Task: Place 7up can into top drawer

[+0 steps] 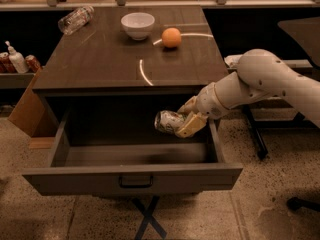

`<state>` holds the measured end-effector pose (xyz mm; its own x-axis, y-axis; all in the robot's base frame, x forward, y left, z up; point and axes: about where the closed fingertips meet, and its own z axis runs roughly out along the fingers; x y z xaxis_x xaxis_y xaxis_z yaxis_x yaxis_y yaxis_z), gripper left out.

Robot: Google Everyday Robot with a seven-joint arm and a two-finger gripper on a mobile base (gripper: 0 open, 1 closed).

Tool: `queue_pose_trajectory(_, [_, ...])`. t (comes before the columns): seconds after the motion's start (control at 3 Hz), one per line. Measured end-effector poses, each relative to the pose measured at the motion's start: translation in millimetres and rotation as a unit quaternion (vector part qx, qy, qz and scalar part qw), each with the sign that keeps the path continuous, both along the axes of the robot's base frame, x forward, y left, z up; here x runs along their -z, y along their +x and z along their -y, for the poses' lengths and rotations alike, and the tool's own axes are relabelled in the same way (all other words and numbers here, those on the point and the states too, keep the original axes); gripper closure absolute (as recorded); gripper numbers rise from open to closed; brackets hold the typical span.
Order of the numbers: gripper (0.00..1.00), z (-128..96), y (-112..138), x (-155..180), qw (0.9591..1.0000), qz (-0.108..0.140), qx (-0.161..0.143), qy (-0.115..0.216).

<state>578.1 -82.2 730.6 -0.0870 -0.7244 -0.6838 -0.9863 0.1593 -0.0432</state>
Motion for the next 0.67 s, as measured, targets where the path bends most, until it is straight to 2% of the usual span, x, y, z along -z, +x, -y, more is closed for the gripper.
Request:
queue_pose_trajectory(0.33, [1.0, -6.9, 6.1, 16.6, 0.9998, -0.016, 0.009, 0.003])
queue_pose_trajectory(0.67, [0.82, -12.5, 10.5, 25.9, 0.9992, -0.031, 0.023, -0.011])
